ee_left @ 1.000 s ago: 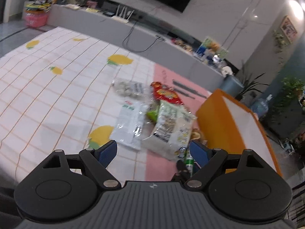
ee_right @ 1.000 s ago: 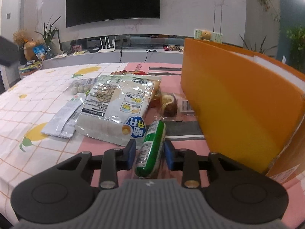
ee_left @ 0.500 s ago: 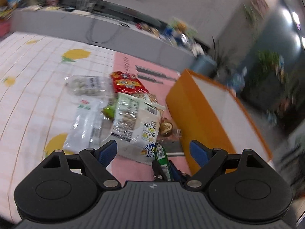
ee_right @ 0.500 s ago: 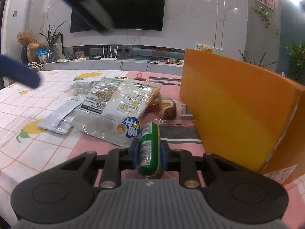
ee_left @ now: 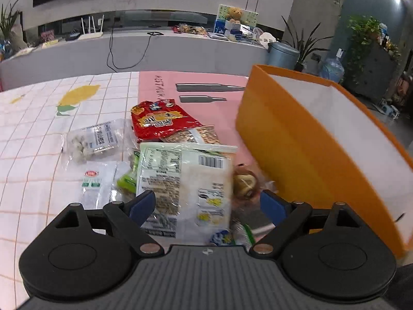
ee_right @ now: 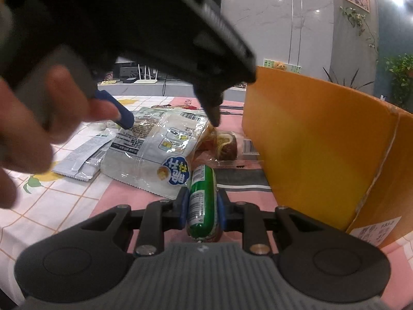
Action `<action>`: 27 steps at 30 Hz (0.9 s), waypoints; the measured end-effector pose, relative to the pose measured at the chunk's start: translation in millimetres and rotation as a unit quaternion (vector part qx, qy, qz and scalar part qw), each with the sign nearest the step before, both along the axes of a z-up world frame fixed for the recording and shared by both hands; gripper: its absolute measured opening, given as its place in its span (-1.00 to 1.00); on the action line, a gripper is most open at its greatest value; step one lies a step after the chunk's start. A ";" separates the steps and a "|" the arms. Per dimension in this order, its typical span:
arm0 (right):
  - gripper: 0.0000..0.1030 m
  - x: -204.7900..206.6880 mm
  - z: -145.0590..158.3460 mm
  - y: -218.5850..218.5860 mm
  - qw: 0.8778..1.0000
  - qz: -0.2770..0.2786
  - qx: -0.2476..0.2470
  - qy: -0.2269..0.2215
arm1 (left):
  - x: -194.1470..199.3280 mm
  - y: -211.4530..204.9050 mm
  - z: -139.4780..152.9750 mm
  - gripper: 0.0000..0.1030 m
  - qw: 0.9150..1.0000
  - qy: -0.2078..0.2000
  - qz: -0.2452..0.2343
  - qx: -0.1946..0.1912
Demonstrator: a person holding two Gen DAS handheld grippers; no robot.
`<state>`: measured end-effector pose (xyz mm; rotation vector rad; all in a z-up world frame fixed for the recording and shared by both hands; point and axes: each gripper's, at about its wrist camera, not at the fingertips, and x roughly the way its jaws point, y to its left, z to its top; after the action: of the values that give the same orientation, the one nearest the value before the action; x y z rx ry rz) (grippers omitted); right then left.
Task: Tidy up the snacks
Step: 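Grasp the white chip bag with the left tool while the right tool holds the sausage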
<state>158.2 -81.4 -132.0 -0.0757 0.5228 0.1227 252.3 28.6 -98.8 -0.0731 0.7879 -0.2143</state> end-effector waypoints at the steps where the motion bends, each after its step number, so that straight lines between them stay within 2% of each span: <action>1: -0.59 -0.3 -0.3 0.5 1.000 0.000 -0.002 -0.001 | 2.2 -0.1 -2.1 1.00 1.000 0.000 -0.001 0.003; 4: -0.59 -0.1 -1.3 1.6 1.000 -0.001 -0.002 -0.002 | 3.7 -5.4 -8.0 1.00 1.000 -0.012 0.008 0.021; 9: -0.59 -1.7 0.1 1.0 1.000 -0.001 0.001 0.000 | 4.0 -25.9 -21.2 1.00 0.994 -0.027 -0.003 0.107; 12: -0.59 -1.6 0.5 -0.3 1.000 -0.001 0.003 0.001 | 6.3 -30.8 -26.3 1.00 0.990 -0.027 0.007 0.136; 16: -0.59 -1.7 0.8 -0.7 1.000 -0.002 0.004 0.001 | 8.2 -23.3 -23.8 1.00 0.993 -0.019 0.041 0.112; 19: -0.59 -1.8 1.0 -0.5 1.000 -0.002 0.004 0.002 | 5.5 -13.0 -20.4 1.00 0.996 -0.021 0.030 0.081; 20: -0.59 -1.8 1.1 -0.5 1.000 -0.003 0.004 0.002 | 3.3 -9.7 -19.2 0.95 0.996 -0.024 0.033 0.074; 21: -0.59 -1.4 0.4 -0.4 1.000 -0.003 0.004 0.002 | 0.6 -6.9 -17.6 0.64 0.996 -0.028 0.040 0.073; 23: -0.59 -1.3 0.2 -0.3 1.000 -0.004 0.005 0.003 | -3.4 -1.4 -14.6 0.46 0.997 -0.034 0.039 0.059; 25: -0.59 -1.0 0.4 -0.8 1.000 -0.002 0.005 0.003 | -9.7 2.6 -10.9 0.09 0.997 -0.043 0.035 0.046; 27: -0.60 -1.6 1.0 -2.0 1.000 -0.003 0.008 0.004 | -17.8 5.2 -5.2 -0.04 0.997 -0.056 0.037 0.040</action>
<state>156.7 -83.3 -131.1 -0.0587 0.5303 0.1211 234.5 33.7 -104.1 -0.0138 0.6795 -0.1163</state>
